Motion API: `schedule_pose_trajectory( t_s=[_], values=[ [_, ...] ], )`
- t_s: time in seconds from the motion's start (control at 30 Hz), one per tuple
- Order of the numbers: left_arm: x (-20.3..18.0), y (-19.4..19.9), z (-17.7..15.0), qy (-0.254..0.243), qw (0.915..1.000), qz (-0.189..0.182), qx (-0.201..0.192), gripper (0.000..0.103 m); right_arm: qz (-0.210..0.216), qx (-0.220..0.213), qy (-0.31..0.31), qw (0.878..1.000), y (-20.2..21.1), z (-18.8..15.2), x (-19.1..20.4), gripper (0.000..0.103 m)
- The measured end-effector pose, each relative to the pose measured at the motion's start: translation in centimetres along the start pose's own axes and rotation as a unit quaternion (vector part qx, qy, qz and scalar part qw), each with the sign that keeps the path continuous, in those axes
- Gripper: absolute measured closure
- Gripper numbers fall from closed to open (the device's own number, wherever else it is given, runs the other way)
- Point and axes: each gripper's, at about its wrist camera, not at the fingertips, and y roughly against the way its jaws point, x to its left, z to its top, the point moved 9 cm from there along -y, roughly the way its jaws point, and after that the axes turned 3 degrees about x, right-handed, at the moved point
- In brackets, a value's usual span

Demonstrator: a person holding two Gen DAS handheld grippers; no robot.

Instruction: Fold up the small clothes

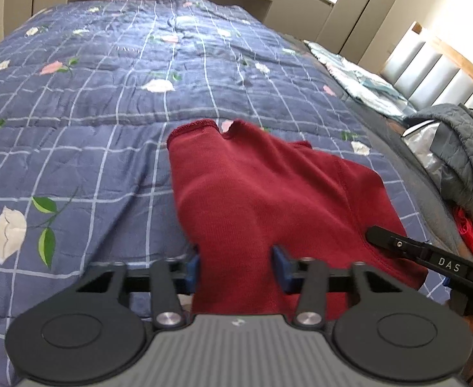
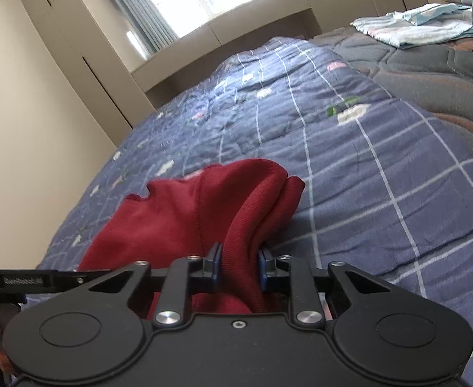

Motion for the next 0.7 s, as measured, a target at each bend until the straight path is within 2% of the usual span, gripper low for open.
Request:
schedule_pose_trajectory(
  t_s=[0.07, 0.27, 0.43, 0.7],
  values=[
    [0.1, 0.6, 0.2, 0.007, 0.9999, -0.007, -0.007, 0.068, 0.007, -0.008, 0.002, 1.000, 0.6, 0.4, 0.9, 0.082],
    [0.1, 3.4, 0.7, 0.015, 0.9990, -0.033, -0.028, 0.072, 0.034, -0.019, 0.032, 0.999, 2.0, 1.2, 5.7, 0.082],
    [2.5, 7.4, 1.2, 0.015, 0.9979, -0.008, -0.062, 0.072, 0.065, -0.014, 0.047, 0.997, 1.6, 1.0, 10.5, 0.082],
    [10.7, 13.4, 0.3, 0.050, 0.9939, 0.053, -0.082, 0.072, 0.123, 0.026, 0.053, 0.991, -2.5, -1.7, 19.1, 0.082]
  ],
)
